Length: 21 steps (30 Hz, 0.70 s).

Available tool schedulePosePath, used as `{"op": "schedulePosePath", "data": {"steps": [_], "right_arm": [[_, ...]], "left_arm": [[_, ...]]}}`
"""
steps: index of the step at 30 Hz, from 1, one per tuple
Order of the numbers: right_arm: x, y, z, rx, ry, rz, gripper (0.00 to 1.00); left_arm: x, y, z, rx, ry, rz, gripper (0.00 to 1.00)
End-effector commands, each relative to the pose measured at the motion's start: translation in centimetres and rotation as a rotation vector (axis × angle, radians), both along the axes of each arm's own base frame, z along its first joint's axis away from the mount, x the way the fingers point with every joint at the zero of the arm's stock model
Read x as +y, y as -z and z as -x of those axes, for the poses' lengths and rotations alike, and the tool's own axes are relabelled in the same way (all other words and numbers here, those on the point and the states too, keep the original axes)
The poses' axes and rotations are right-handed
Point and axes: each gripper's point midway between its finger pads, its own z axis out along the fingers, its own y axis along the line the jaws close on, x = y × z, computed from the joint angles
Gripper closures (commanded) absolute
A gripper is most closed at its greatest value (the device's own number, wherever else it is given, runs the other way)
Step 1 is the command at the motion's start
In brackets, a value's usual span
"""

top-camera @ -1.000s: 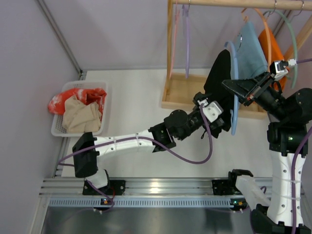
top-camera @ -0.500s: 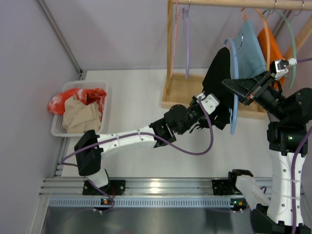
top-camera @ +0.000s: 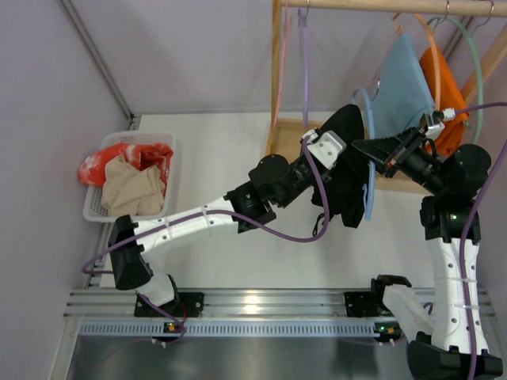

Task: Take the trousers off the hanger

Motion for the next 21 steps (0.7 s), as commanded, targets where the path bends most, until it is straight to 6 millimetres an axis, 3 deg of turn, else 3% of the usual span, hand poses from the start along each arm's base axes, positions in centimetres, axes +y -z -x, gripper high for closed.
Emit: {"op": "schedulePosePath", "data": {"steps": [1,9,16,21], "right_arm": [[-0.6,-0.7,-0.3,-0.133,0.044,0.056,1.00],[-1.1,2.5,-1.7,-0.087,0.075,0.110,1.00],[-1.7,5.9,-2.8,-0.032,0.107,0.160,1.00],[-2.1,7.4,-3.2,-0.012,0.118,0.194,1.00]], "left_arm": [[3.9,-10.2,2.3,-0.068,0.033,0.235,1.00],[6.4,-14.9,2.9,-0.072,0.013,0.325,1.00],[9.6,-21.3,3.9,-0.156,-0.013,0.435,1.00],[11.1,-24.0,4.3,-0.212,-0.040,0.470,1.00]]}}
